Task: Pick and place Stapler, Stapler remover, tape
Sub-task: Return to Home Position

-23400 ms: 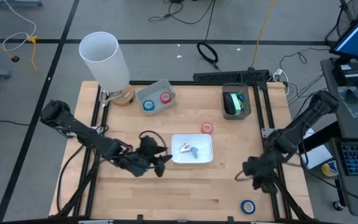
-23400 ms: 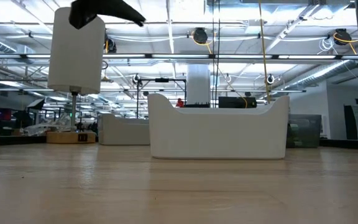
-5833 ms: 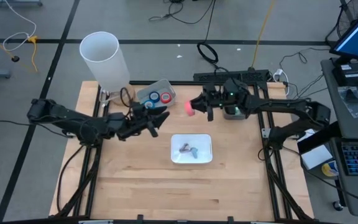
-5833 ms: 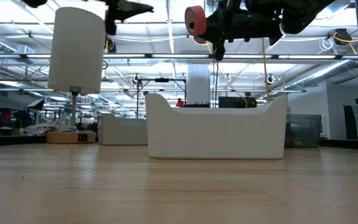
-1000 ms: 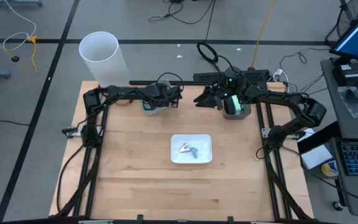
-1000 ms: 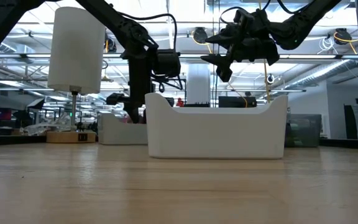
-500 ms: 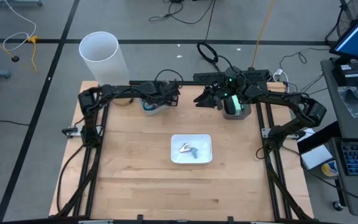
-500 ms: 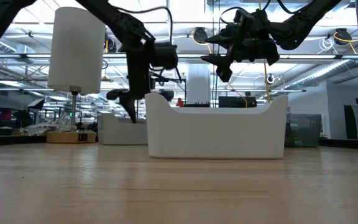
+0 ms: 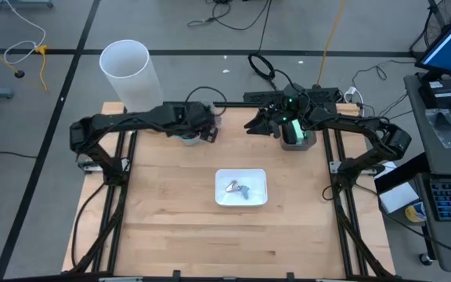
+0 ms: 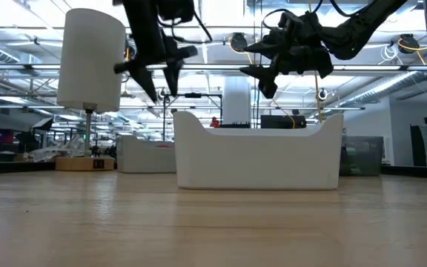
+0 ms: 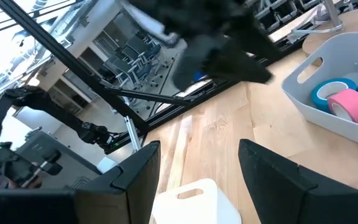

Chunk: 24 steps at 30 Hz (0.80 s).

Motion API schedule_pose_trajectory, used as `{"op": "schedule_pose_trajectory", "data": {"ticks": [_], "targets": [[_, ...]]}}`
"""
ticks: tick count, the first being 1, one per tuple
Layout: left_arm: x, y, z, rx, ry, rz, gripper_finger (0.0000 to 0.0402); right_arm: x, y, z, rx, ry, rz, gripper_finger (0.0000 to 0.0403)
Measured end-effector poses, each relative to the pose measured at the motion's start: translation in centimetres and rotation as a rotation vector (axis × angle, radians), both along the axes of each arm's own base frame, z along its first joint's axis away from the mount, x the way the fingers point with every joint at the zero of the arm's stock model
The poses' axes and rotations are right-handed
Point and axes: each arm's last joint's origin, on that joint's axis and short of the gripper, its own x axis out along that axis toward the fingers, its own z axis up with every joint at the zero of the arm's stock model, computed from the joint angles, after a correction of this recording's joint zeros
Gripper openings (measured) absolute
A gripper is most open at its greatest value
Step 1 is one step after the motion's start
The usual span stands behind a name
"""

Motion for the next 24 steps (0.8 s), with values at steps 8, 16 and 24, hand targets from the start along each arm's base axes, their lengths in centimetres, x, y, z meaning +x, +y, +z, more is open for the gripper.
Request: {"op": "schedule_pose_trajectory", "data": {"ticks": [8, 16, 24], "targets": [[-0.8, -5.5, 0.4, 0.103, 0.113, 0.021, 0.0239, -1.2, -1.2, -1.0, 0.091, 0.105, -0.058, 0.0211], [-1.8, -9.9, 0.1, 0.192, 0.032, 0.043, 0.0239, -3.1, -1.6, -2.1, 0.055, 0.137, -0.067, 0.0211], [-7.4, -13.2, -1.2, 0.238, -0.248, 0.026, 0.0239, -5.9, 0.9, -0.6, -0.178, 0.031, -0.074, 0.021]]}}
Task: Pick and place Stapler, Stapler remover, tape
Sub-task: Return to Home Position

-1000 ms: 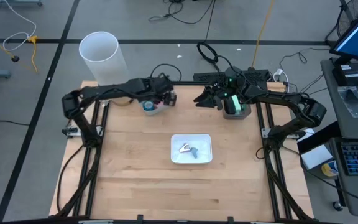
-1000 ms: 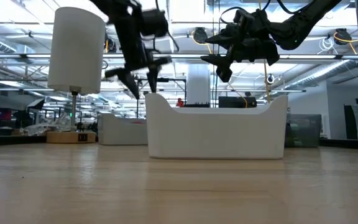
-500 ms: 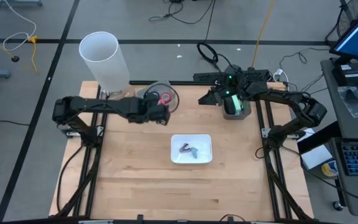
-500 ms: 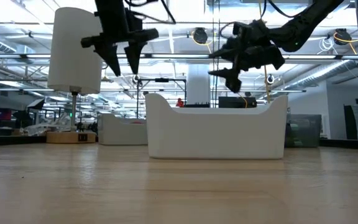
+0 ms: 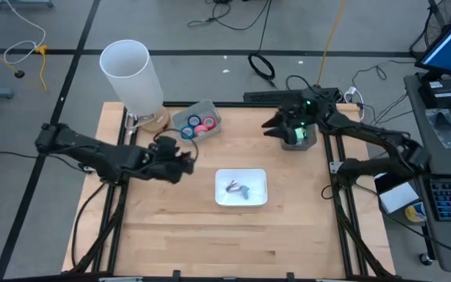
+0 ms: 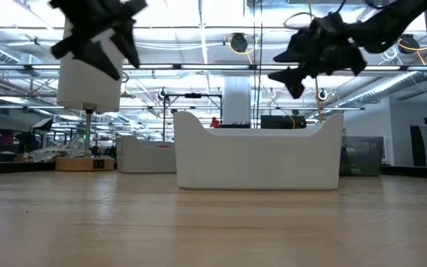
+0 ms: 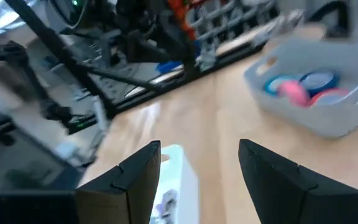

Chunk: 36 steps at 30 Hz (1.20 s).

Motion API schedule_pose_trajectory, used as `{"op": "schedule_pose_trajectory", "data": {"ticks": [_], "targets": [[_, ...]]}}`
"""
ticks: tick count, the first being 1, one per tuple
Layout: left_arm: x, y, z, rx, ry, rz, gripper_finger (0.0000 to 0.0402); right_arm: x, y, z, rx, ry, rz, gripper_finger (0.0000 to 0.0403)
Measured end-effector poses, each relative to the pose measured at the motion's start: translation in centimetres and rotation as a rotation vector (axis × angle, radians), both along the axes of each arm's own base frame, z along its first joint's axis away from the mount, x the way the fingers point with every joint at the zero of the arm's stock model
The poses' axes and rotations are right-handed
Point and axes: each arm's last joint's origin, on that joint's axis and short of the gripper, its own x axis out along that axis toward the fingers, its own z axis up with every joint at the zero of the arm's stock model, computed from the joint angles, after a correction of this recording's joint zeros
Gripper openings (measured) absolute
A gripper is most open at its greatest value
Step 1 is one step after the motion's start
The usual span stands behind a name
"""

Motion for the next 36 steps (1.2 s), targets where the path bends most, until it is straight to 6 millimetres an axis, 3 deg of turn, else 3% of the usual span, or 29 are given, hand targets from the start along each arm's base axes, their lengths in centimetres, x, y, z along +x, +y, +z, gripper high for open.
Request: {"op": "schedule_pose_trajectory", "data": {"ticks": [9, 20, 27, 36], "targets": [[-4.3, -0.1, -2.5, 0.05, -0.214, -0.145, 0.0239, -3.7, 3.3, 0.6, -0.1, -0.047, -0.167, 0.0211], [-8.8, 0.1, -2.7, 0.142, -0.445, -0.257, 0.0239, -7.4, 6.4, -1.1, -0.059, -0.093, -0.34, 0.0212], [-10.4, -0.2, -2.8, 0.179, -0.467, -0.314, 0.0239, -8.7, 7.7, -1.1, -0.066, -0.109, -0.349, 0.021], [-12.5, 0.0, -4.1, 0.182, -0.538, -0.32, 0.0239, -8.8, 9.0, -1.1, -0.091, -0.096, -0.354, 0.0211]]}}
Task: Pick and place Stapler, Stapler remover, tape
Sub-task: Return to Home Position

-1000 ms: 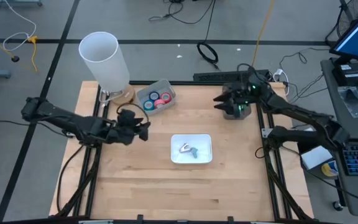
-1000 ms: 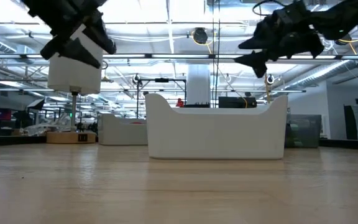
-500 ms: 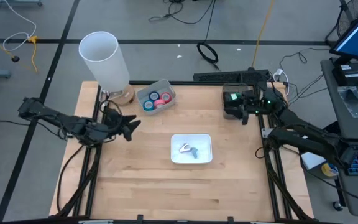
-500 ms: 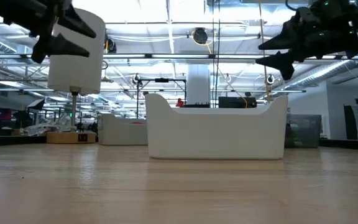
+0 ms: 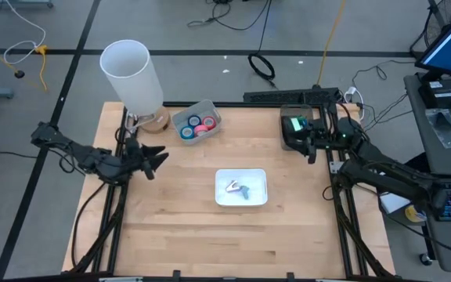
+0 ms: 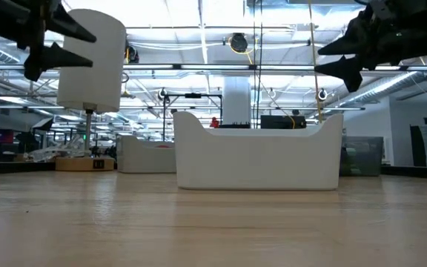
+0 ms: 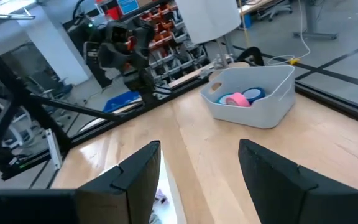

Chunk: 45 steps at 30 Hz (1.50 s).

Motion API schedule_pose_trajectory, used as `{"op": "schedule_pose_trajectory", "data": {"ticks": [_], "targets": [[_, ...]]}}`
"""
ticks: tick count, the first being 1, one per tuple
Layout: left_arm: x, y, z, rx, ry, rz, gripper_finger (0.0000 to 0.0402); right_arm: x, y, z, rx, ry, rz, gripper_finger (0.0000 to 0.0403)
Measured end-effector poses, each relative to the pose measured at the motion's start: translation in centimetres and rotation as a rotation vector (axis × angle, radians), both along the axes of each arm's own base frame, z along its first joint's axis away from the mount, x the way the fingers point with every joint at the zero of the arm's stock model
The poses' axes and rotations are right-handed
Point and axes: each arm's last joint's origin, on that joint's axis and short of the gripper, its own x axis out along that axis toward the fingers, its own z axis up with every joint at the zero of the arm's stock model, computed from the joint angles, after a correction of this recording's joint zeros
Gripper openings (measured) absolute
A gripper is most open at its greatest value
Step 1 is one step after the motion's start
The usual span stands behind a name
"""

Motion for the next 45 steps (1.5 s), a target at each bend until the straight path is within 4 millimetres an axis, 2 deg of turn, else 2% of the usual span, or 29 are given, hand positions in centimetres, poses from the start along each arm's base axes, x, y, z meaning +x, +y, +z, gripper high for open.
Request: {"op": "schedule_pose_trajectory", "data": {"ticks": [4, 8, 13, 16, 20, 24, 29, 33, 36, 45], "targets": [[0.1, -0.3, 0.8, 0.009, -0.06, -0.091, 0.0239, 0.2, 0.4, 0.1, 0.002, -0.008, -0.008, 0.0212], [1.4, -0.8, 1.5, 0.058, -0.1, -0.189, 0.0239, 0.4, 0.7, 0.2, -0.01, -0.009, -0.023, 0.021], [3.4, -0.6, 1.0, 0.089, -0.068, -0.181, 0.0239, 0.6, 1.0, 0.5, -0.049, -0.04, 0.004, 0.0209], [3.8, 0.3, 0.9, 0.132, -0.044, -0.161, 0.0239, 0.6, 1.1, 0.5, -0.045, -0.033, 0.008, 0.0212], [3.3, 2.0, 1.4, 0.204, -0.03, -0.143, 0.0239, 0.6, 1.1, 0.4, -0.042, -0.03, 0.011, 0.0211], [1.9, 3.2, 1.8, 0.234, -0.03, -0.153, 0.0239, 0.4, 1.2, 0.6, -0.049, -0.042, 0.013, 0.0212], [0.1, 3.3, 1.8, 0.228, -0.026, -0.18, 0.0239, 0.2, 1.8, 0.3, -0.064, -0.057, 0.036, 0.0211], [-0.4, 3.0, 0.8, 0.213, -0.023, -0.173, 0.0239, 0.0, 2.0, -1.1, -0.053, -0.062, -0.011, 0.0209], [-0.5, 2.7, -0.6, 0.197, -0.053, -0.14, 0.0239, -0.1, 2.1, -2.0, -0.032, -0.069, -0.01, 0.021], [-1.1, 1.8, -4.8, 0.175, -0.127, -0.199, 0.0239, -1.2, 2.1, -2.4, -0.042, -0.071, -0.074, 0.0211]]}}
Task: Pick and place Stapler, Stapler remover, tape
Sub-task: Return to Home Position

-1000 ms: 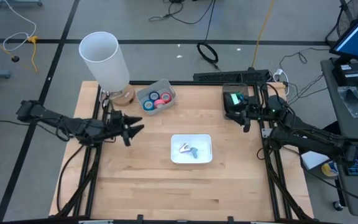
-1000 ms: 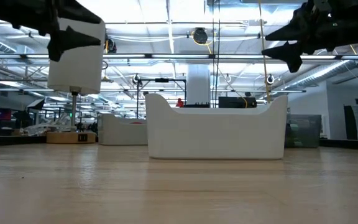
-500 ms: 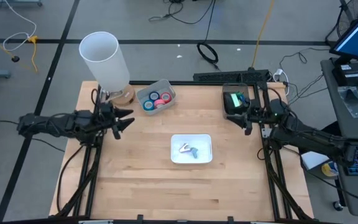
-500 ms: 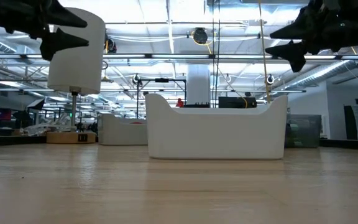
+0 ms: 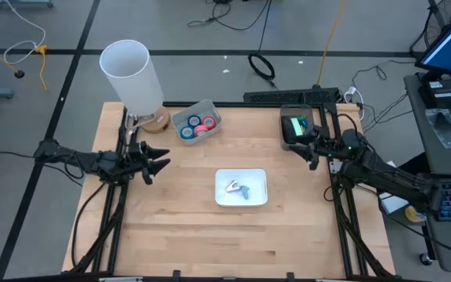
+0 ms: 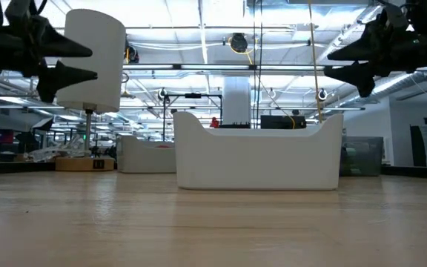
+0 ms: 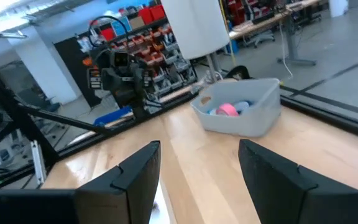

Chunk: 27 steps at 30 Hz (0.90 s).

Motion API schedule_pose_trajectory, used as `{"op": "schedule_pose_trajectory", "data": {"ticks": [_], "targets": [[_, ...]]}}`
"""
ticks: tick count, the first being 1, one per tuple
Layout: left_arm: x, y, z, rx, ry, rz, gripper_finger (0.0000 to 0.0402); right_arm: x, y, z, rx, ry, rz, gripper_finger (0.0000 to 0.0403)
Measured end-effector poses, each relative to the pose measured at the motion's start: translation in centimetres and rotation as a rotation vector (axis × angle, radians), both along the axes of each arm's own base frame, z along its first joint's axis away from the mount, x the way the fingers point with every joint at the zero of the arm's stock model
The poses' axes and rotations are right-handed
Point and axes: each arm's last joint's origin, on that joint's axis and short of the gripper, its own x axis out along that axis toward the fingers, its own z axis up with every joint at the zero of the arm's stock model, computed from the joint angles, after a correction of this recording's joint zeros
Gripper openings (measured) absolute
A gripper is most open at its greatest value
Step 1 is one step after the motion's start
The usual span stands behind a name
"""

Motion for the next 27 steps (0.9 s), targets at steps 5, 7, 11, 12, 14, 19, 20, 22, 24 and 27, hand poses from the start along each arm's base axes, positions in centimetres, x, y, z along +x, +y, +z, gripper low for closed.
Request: {"op": "schedule_pose_trajectory", "data": {"ticks": [5, 7, 11, 12, 14, 19, 20, 22, 24, 27], "targets": [[-0.2, -0.2, -1.6, 0.0, 0.025, -0.011, 0.0239, -0.8, 0.3, -0.9, 0.019, 0.078, -0.038, 0.0212], [-0.2, -0.3, -1.6, 0.005, 0.028, -0.009, 0.0239, -0.9, 0.2, -1.0, 0.02, 0.093, -0.096, 0.021], [-0.2, -0.3, -1.6, 0.046, 0.043, -0.013, 0.0239, -1.1, -0.2, -1.1, 0.005, 0.113, -0.246, 0.0209], [-0.2, -0.3, -1.6, 0.048, 0.045, -0.013, 0.0239, -1.1, -0.3, -1.2, 0.003, 0.129, -0.266, 0.0209], [-0.2, -0.3, -1.6, 0.04, 0.043, -0.013, 0.0239, -0.9, -0.4, -1.7, 0.007, 0.151, -0.274, 0.021], [-0.2, -0.3, -1.6, 0.03, 0.041, -0.013, 0.0239, -0.4, -0.5, -3.5, 0.012, 0.118, -0.208, 0.0211], [-0.2, -0.3, -1.6, 0.023, 0.039, -0.013, 0.0239, -0.4, -0.5, -3.8, 0.007, 0.102, -0.201, 0.0211], [-0.2, -0.3, -1.6, 0.012, 0.036, -0.013, 0.0239, -0.3, -0.4, -4.1, 0.007, 0.071, -0.18, 0.0211], [-0.2, -0.3, -1.6, 0.012, 0.036, -0.014, 0.0239, -0.2, -0.3, -4.1, 0.011, 0.054, -0.135, 0.0212], [-0.2, -0.3, -1.6, 0.023, 0.039, -0.013, 0.0239, 0.0, 0.3, -4.0, 0.016, 0.045, -0.017, 0.0212]]}}
